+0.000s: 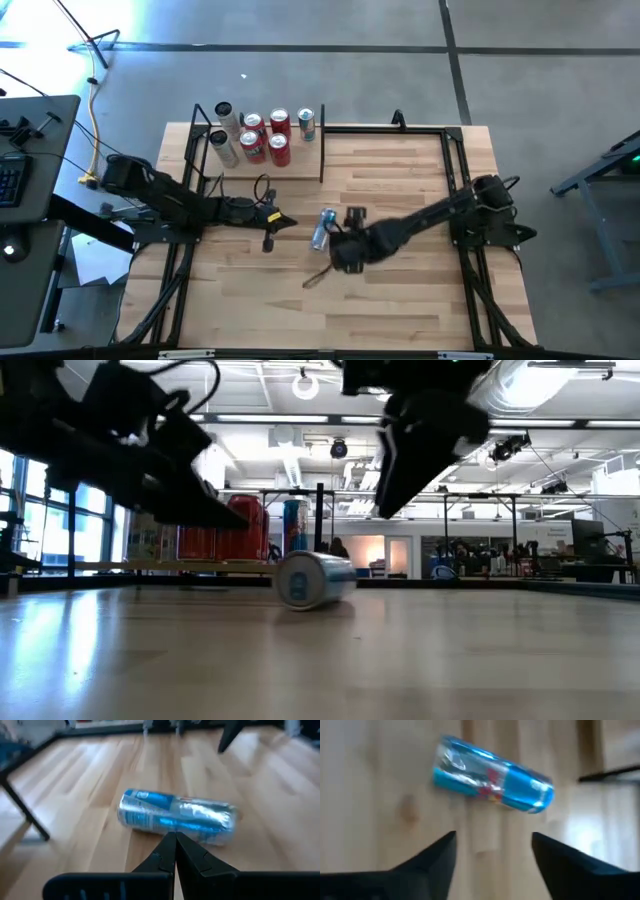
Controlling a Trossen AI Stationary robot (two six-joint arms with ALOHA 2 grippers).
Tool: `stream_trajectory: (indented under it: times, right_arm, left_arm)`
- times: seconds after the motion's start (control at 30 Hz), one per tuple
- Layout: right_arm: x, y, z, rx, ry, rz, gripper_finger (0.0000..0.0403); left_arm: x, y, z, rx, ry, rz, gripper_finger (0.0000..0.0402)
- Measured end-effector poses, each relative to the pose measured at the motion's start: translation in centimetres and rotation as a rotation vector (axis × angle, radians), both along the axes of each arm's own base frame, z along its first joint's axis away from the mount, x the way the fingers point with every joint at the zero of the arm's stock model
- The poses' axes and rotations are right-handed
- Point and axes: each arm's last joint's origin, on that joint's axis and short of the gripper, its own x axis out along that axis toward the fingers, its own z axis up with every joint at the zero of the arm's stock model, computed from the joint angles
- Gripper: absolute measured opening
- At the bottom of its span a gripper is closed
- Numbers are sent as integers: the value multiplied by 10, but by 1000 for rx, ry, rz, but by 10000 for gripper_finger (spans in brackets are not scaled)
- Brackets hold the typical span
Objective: Place canned beverage on shelf
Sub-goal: Put the blue soda can aligned with the other blue soda can on the shelf
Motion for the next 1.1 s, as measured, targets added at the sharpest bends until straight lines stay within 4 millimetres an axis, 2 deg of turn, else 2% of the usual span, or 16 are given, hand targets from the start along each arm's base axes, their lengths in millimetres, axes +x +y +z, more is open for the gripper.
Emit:
stream_trajectory:
  times: [0.13,0.27,0.43,0.67,0.9,1.1]
  right_arm:
    - [15,-22,3,-80,-2,146,289]
    - [31,-37,2,-140,-27,283,297]
    - [45,-41,-20,-176,23,413,298]
    - [62,-35,-50,-251,25,531,298]
    - [71,-28,-54,-328,-14,649,298]
    - [76,-42,-54,-234,-51,664,298]
  left_arm:
    - [3,7,-19,-19,62,45,0]
    - [6,11,-36,-40,89,63,0]
    - [8,10,-49,-61,102,51,0]
    - [8,7,-53,-96,110,16,0]
    - [10,5,-52,-104,95,0,0]
    - [16,3,-48,-122,76,-39,0]
